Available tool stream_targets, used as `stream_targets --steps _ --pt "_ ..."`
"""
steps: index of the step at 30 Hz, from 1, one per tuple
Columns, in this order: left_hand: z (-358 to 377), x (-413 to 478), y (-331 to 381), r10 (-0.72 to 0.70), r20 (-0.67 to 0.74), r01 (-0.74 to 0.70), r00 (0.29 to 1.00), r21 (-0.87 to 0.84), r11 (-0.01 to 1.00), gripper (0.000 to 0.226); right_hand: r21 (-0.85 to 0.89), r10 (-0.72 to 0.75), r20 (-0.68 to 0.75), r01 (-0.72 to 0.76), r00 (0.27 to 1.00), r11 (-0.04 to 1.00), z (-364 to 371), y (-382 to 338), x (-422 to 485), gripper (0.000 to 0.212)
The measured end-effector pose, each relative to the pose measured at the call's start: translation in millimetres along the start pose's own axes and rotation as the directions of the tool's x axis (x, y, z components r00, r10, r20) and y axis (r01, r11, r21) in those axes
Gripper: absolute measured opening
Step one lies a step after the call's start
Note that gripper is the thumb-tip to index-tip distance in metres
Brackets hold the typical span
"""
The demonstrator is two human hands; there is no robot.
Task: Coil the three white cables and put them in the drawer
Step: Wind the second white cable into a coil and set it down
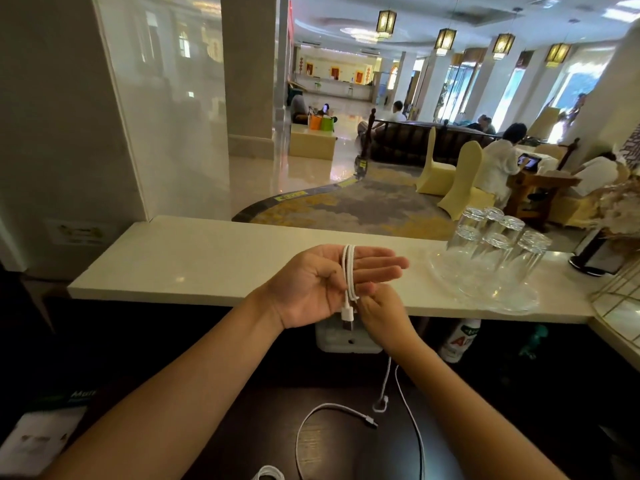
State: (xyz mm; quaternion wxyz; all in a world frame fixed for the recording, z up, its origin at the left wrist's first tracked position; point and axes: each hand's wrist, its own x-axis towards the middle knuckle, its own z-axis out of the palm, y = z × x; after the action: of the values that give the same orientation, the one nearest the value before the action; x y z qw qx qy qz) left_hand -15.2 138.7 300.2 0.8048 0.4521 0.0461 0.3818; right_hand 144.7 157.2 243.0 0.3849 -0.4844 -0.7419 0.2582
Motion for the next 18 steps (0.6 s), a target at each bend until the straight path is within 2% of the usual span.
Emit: stream_targets --steps 2,5,7,11,15,18 --pt "-5.8 -0.6 -5.1 0.047 -0.067 -0.046 0.997 0.015 0.999 0.069 0.071 0.085 -0.035 -0.083 0.996 0.994 9.8 -5.8 -16.8 0.056" --pt "-16.7 0.5 -8.6 0.113 -0.187 -0.087 0.976 0.141 0.986 0.069 0.072 0.077 -0.065 -0.073 0.995 0.995 13.0 -13.2 -41.4 0.058" --pt "-25.9 -1.0 -10.3 0.150 -0.256 -0.093 0.955 0.223 0.971 0.069 0.064 0.030 -0.027 -0.028 0.999 0.998 9.0 -16.9 -55.7 0.055" --pt "-33.7 -7.1 -17.6 0.113 -0.313 0.014 0.943 0.377 0.926 0.070 -0.112 -0.162 0.101 0.173 0.982 0.979 -12.5 -26.2 -67.3 0.041" --pt "-29.8 -7.2 -28.3 0.063 -0.305 0.088 0.950 0.457 0.885 0.074 -0.350 -0.277 0.338 0.393 0.899 0.850 -31.8 -44.8 -61.4 0.030" --pt "-20.5 -5.8 -33.5 -0.058 -0.287 0.202 0.956 0.502 0.841 0.063 -0.334 -0.310 0.441 0.474 0.842 0.814 -40.5 -58.9 -47.9 0.014"
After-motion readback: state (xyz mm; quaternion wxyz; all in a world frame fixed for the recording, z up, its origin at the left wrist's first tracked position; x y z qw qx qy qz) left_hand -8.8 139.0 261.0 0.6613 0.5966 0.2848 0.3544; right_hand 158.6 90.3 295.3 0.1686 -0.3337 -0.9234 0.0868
